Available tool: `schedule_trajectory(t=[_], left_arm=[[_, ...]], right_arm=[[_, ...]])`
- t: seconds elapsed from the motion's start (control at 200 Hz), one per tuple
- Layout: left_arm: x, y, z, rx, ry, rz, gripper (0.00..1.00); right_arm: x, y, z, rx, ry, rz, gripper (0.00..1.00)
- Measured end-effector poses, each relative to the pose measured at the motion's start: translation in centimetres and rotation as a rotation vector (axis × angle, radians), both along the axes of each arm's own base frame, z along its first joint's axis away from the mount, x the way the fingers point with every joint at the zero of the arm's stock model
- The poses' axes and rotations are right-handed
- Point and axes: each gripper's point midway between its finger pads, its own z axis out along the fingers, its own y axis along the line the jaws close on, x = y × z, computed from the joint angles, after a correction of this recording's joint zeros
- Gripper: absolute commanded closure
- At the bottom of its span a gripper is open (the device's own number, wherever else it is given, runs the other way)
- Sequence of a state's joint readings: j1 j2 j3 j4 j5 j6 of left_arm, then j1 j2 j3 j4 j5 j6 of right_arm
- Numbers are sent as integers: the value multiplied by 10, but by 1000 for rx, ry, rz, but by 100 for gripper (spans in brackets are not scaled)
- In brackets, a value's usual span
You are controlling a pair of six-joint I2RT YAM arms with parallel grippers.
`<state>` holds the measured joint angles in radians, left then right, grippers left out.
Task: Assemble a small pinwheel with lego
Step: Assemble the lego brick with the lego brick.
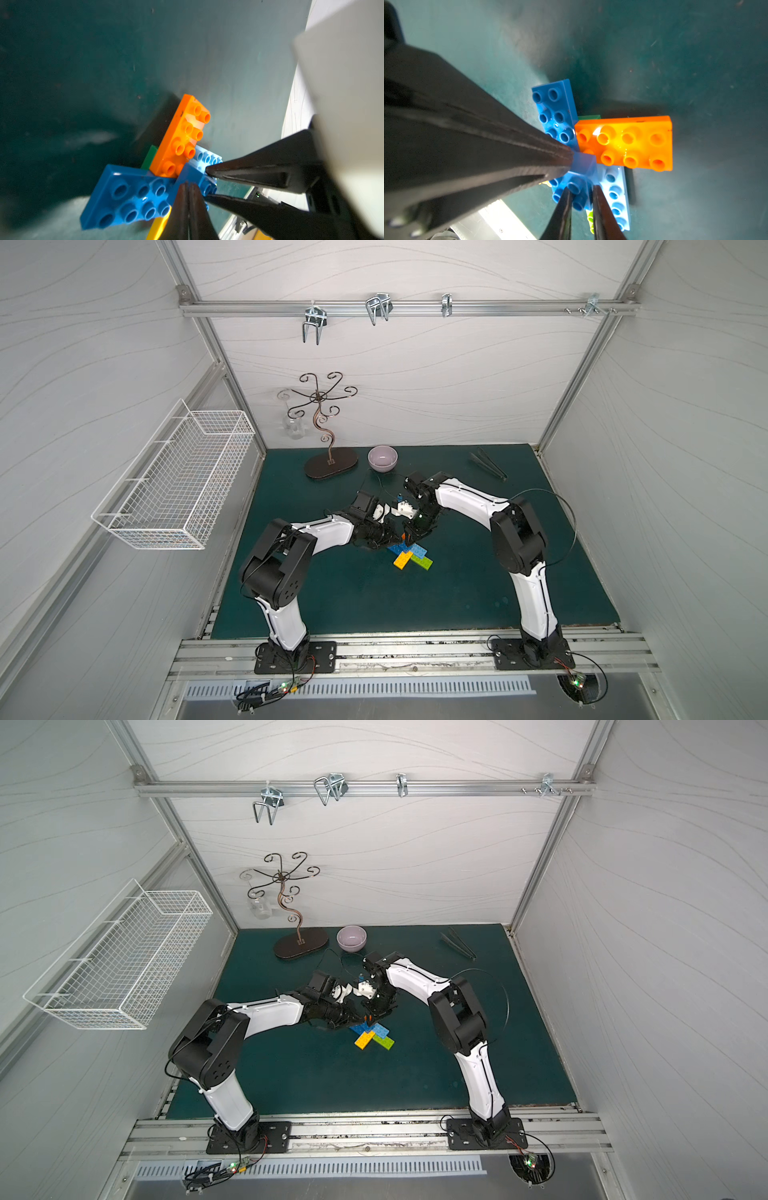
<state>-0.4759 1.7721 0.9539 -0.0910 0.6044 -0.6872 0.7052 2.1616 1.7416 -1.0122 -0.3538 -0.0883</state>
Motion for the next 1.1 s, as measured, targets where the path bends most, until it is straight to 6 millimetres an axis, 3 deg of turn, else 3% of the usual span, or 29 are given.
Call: schedule_trajectory(t=[0.35,0.485,0.75,0.85,0.946,1.001,1.101], left_arm=[[2,-1,-2,-2,-6,0,100],[2,5,-16,30,7,16,100],[2,9,-17,61,-12,11,100],[3,12,-13,78,-17,19,100],[4,23,-6,108,-27,57,96],[5,28,5,106,-55,83,92],[8,30,31,64,-129,122,92]], right_arm=[[1,-1,-5,5,42,2,82],[0,0,-6,-24,111,-4,78],[1,-1,-8,-61,147,6,71],[1,-2,-9,-88,170,-9,72],[0,-1,-9,-95,189,-21,80],[-1,-1,-8,-92,192,-21,85],[-2,-1,-8,-82,192,-22,88]])
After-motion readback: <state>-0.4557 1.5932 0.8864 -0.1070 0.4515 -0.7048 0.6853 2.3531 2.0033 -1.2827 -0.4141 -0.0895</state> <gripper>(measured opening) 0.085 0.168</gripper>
